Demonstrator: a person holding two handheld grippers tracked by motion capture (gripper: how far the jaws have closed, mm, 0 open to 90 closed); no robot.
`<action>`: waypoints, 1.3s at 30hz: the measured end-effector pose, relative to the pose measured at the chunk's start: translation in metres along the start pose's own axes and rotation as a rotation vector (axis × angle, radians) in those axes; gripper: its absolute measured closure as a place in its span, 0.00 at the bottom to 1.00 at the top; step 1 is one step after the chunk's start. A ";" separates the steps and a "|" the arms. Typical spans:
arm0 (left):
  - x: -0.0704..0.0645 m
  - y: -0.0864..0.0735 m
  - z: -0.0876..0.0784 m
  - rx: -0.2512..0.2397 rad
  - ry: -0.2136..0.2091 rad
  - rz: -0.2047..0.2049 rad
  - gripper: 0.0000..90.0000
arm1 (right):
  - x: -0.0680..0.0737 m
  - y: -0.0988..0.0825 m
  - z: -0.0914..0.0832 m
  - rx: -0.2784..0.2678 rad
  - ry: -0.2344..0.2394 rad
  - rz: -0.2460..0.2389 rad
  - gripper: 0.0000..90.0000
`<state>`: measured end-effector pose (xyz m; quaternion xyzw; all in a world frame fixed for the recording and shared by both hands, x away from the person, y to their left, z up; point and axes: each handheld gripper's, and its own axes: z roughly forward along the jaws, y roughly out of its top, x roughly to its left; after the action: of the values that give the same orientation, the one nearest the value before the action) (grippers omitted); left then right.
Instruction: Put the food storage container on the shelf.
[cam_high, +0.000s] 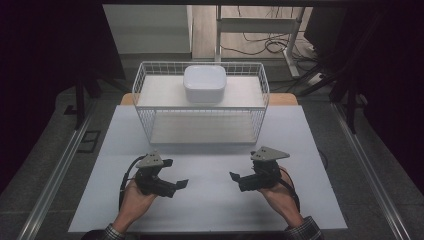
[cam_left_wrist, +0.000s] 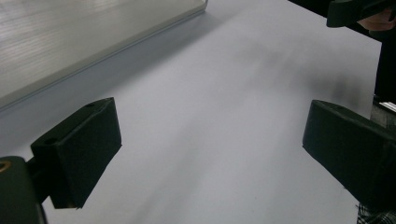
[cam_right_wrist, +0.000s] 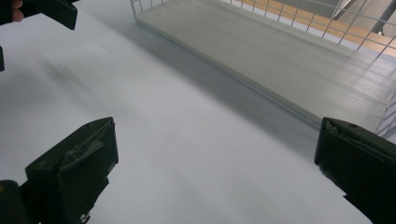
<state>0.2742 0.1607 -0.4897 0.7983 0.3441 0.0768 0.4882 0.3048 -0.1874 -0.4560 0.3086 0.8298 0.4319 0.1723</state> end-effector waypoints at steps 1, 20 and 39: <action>0.000 -0.001 0.000 0.001 0.001 0.000 0.05 | 0.000 -0.001 0.000 0.003 -0.001 -0.003 0.00; 0.001 -0.021 -0.008 0.024 0.026 -0.018 0.05 | -0.002 -0.020 -0.008 0.031 -0.030 0.006 0.00; 0.008 -0.043 -0.037 0.016 0.083 -0.055 0.05 | -0.012 -0.039 -0.027 0.013 -0.066 0.032 0.00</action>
<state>0.2425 0.2052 -0.5085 0.7884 0.3866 0.0937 0.4692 0.2848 -0.2292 -0.4722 0.3369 0.8215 0.4187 0.1908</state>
